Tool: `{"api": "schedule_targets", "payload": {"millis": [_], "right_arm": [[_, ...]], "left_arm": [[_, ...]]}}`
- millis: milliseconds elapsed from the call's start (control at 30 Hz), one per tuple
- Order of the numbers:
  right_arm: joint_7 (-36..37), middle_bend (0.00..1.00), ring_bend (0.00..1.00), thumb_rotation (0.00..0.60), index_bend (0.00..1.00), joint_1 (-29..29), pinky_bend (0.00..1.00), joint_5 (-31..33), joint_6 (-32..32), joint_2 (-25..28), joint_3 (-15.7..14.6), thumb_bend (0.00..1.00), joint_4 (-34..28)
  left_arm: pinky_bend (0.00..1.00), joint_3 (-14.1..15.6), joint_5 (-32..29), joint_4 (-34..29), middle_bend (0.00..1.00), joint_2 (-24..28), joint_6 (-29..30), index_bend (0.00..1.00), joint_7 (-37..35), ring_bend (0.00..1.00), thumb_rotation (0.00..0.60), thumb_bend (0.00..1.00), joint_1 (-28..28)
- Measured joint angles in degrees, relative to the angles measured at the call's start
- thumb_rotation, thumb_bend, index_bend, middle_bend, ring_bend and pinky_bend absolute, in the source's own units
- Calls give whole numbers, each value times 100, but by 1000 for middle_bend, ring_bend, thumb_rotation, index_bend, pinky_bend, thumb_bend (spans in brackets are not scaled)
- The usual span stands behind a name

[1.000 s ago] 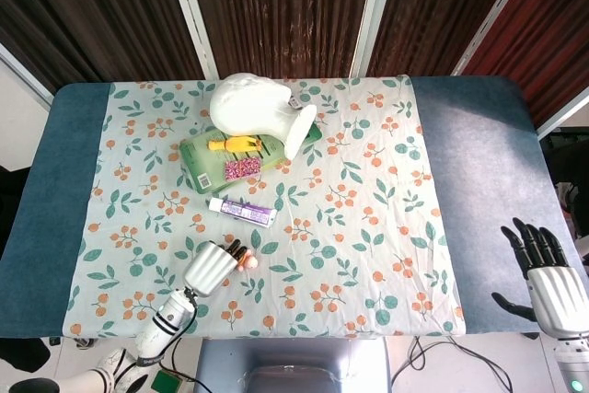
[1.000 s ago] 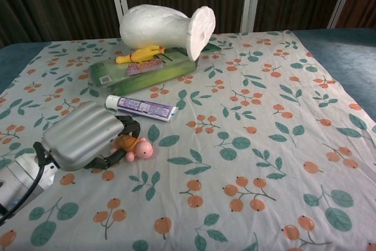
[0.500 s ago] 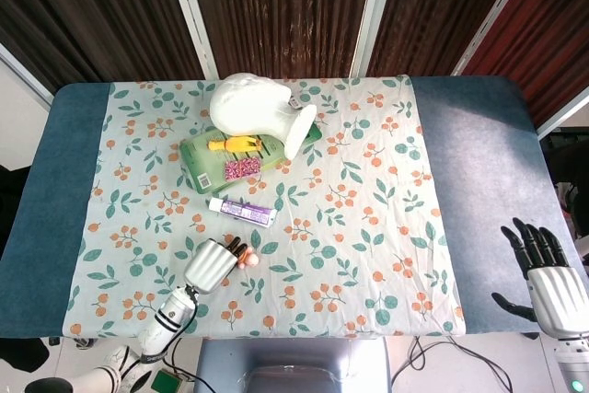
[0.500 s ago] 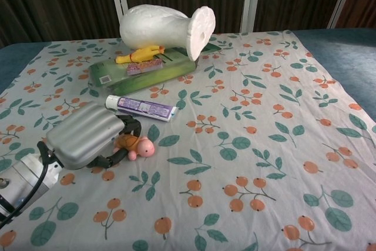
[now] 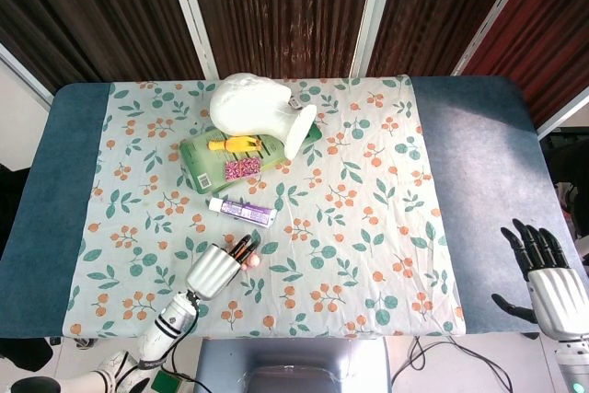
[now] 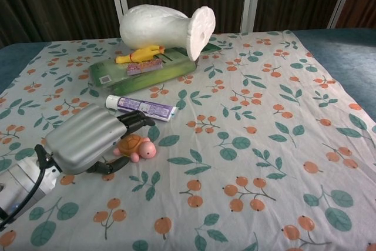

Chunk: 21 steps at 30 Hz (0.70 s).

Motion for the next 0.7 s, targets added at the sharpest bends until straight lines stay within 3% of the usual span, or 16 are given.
{"api": "schedule_targets", "payload": {"millis": [200, 367, 600, 700], "right_arm": [[41, 0, 0, 600, 0, -15, 0, 6, 26, 18, 10, 173, 5], [57, 0, 0, 600, 0, -29, 0, -5, 50, 26, 11, 173, 5], [52, 0, 0, 600, 0, -33, 0, -14, 50, 22, 11, 173, 11], [51, 0, 0, 600, 0, -34, 0, -16, 46, 23, 9, 173, 11]], "left_arm": [[1000, -30, -15, 330, 629, -141, 12, 540, -51, 944, 600, 337, -56], [1000, -38, 68, 686, 910, -318, 266, 808, -253, 989, 600, 415, -103], [1000, -71, 134, 1491, 951, -662, 631, 838, -639, 999, 600, 425, -157], [1000, -48, 125, 1677, 812, -747, 657, 684, -855, 987, 600, 410, -172]]}}
